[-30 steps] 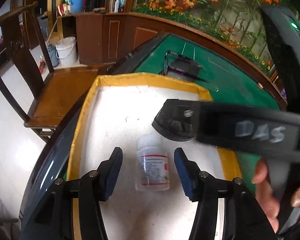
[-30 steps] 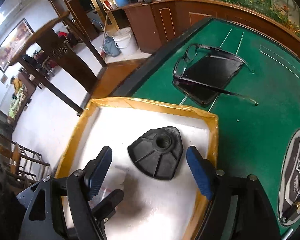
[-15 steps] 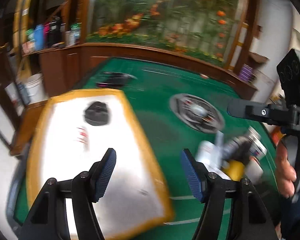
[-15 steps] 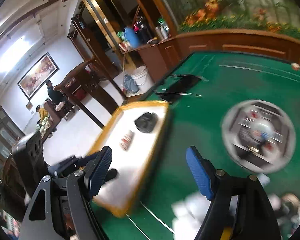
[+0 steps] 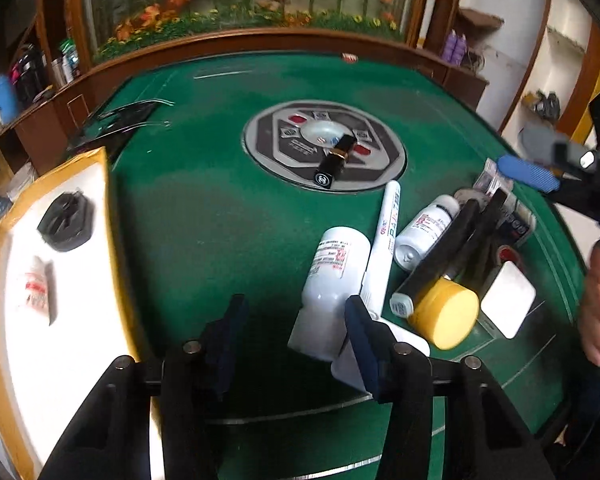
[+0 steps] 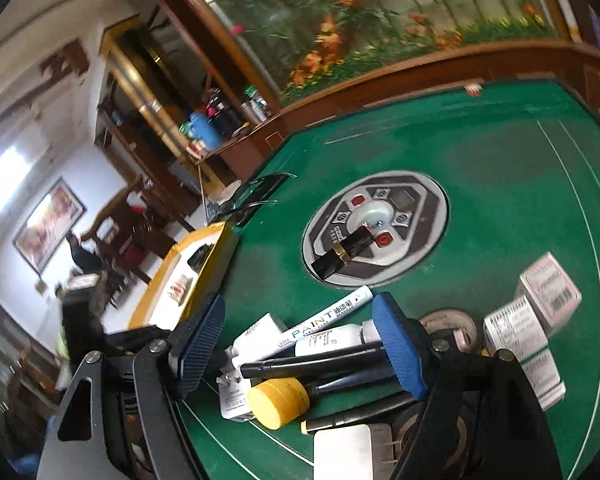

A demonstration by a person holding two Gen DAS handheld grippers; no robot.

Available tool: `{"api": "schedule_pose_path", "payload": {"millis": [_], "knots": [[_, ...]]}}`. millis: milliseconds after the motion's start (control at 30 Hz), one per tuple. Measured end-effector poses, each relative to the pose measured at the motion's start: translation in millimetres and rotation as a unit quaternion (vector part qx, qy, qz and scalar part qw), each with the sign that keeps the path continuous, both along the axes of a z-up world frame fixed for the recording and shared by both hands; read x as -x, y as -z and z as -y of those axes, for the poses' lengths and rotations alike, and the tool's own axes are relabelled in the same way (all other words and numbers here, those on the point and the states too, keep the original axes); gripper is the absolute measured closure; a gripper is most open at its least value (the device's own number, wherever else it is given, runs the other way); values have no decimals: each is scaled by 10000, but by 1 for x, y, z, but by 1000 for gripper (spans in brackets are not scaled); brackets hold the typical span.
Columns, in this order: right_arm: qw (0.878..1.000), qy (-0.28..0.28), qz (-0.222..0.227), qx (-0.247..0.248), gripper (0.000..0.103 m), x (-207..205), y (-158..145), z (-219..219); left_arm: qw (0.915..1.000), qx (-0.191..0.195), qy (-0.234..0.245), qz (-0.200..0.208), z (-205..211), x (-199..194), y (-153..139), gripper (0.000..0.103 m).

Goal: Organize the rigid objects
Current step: 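Grasp the large white bottle with green label with the left gripper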

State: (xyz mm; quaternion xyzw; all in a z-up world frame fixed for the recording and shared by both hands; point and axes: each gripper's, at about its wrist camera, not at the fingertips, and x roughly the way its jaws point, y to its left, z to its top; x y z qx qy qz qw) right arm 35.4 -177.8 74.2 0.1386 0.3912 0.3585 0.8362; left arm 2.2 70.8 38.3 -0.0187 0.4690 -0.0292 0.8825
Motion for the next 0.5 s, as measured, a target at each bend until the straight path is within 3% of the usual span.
{"api": "schedule_pose_path", "payload": {"millis": [167, 333, 433, 500], "knots": [[9997, 171, -14, -166, 27, 4, -6, 12, 9990, -276, 258, -231, 14, -18, 8, 51], [9999, 43, -94, 24, 27, 7, -4, 5, 9997, -66, 134, -191, 14, -31, 12, 54], [9998, -57, -163, 120, 27, 9, -1, 0, 9998, -11, -17, -189, 13, -29, 19, 66], [9995, -22, -170, 258, 27, 8, 2, -1, 9997, 87, -72, -213, 11, -25, 19, 67]]}}
